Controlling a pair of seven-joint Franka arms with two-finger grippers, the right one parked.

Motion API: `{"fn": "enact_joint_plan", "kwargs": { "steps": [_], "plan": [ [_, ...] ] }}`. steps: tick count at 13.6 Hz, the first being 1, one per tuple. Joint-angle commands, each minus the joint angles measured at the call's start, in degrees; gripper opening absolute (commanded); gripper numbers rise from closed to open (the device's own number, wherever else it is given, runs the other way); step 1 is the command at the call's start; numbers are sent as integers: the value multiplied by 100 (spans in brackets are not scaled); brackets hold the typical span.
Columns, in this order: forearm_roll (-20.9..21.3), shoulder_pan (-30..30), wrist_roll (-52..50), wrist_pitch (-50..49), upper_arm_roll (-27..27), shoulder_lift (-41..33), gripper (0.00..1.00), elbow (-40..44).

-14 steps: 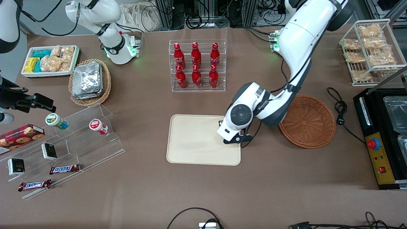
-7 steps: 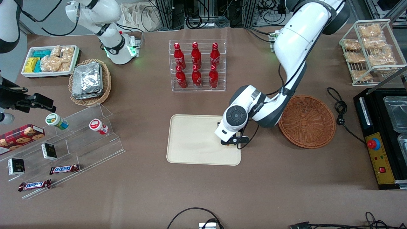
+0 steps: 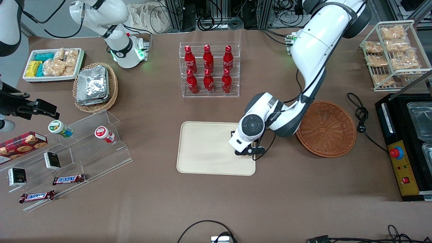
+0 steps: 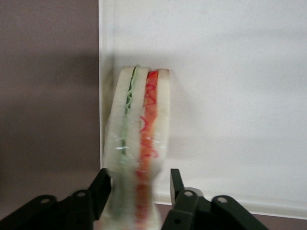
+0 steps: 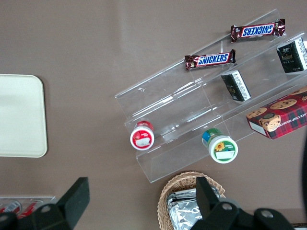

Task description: Place sandwich from basket to tray

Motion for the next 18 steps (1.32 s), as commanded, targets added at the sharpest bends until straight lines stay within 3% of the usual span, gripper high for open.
{"fn": "enact_joint_plan", "kwargs": {
  "steps": [1,5,7,9,12,16,18],
  "plan": [
    [66,8,46,-436,-22,-385,100,87],
    [-4,139,64,-903,-31,-1324,100,-385],
    [-74,359,316,-903,-40,-2166,100,-1200],
    [-520,701,984,-868,-40,-3098,100,-2124],
    [-610,1115,1724,-1008,-14,-4120,100,-2891],
    [-549,1940,1848,-2228,-5,-4026,100,-1894],
    [-558,2327,2014,-2354,-5,-3982,100,-1584]
  ]
}}
